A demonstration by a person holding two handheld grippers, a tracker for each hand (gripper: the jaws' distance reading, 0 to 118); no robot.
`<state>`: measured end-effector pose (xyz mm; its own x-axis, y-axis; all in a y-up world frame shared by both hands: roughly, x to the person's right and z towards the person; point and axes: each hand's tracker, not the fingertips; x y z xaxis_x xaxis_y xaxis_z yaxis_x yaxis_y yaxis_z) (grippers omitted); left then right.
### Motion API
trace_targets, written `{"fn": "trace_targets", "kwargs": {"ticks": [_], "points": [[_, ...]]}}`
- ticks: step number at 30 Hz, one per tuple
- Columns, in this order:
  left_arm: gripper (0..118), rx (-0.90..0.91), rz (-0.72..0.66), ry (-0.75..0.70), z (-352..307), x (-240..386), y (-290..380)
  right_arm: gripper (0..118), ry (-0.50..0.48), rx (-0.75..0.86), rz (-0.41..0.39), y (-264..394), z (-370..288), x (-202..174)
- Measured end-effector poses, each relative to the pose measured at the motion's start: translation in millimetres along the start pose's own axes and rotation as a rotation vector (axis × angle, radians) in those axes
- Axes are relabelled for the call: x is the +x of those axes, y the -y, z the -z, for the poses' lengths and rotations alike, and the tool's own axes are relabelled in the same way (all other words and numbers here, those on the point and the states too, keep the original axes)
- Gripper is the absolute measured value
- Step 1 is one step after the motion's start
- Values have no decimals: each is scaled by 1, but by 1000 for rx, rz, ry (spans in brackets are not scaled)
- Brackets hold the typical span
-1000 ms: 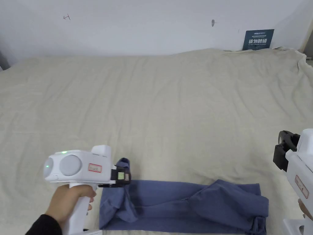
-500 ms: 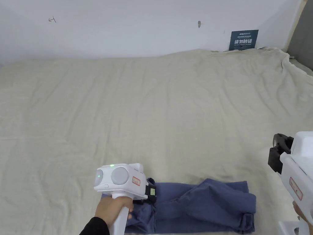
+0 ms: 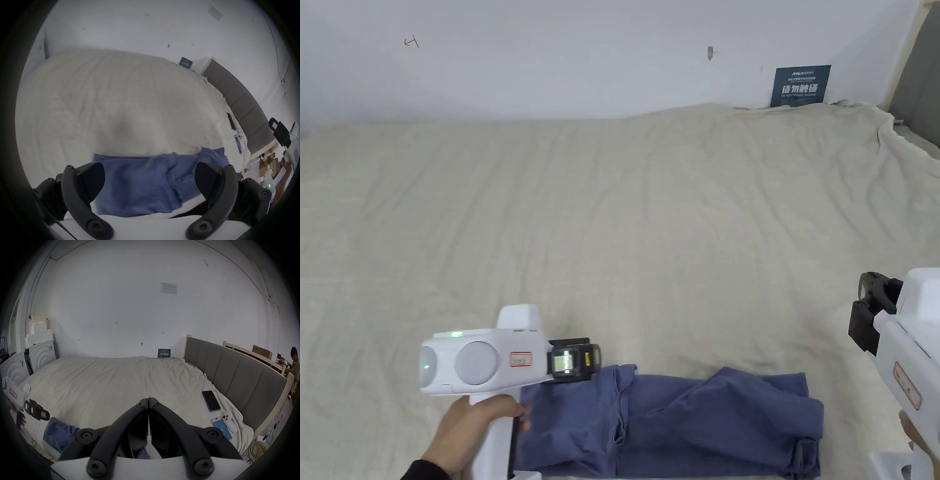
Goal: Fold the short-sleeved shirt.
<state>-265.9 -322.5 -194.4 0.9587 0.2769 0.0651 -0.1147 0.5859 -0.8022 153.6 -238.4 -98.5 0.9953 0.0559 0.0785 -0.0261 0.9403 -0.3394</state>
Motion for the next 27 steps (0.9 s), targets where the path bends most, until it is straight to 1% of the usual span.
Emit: {"fn": "trace_targets", "kwargs": {"ticks": [2,3,4,6,7,10,11,18,22,27], "points": [[114,38,17,-73,-8,-13,1,0,-3,3,-4,-2,-1,-1],[110,77,20,-114,-12,-19,3,0,-3,4,-6,-2,-1,-2],[100,127,21,-141,-15,-25,6,0,-4,6,-7,-3,-1,-2],[72,191,45,-159,-19,-34,15,0,-5,7,-8,-4,-2,-3],[49,214,47,-162,-17,-39,19,0,-5,8,-5,-4,-2,-3],[5,230,20,-146,-12,-49,34,0,-4,6,2,-4,-2,-3],[0,243,13,-136,-9,-50,38,0,-3,5,3,-4,-2,-4],[0,193,52,-141,26,-41,70,0,-6,-5,0,-1,-3,-4],[0,170,28,-99,45,-31,88,0,-2,-10,4,1,-4,0],[0,107,58,-65,75,-5,105,0,6,-17,-2,1,-5,6]]}}
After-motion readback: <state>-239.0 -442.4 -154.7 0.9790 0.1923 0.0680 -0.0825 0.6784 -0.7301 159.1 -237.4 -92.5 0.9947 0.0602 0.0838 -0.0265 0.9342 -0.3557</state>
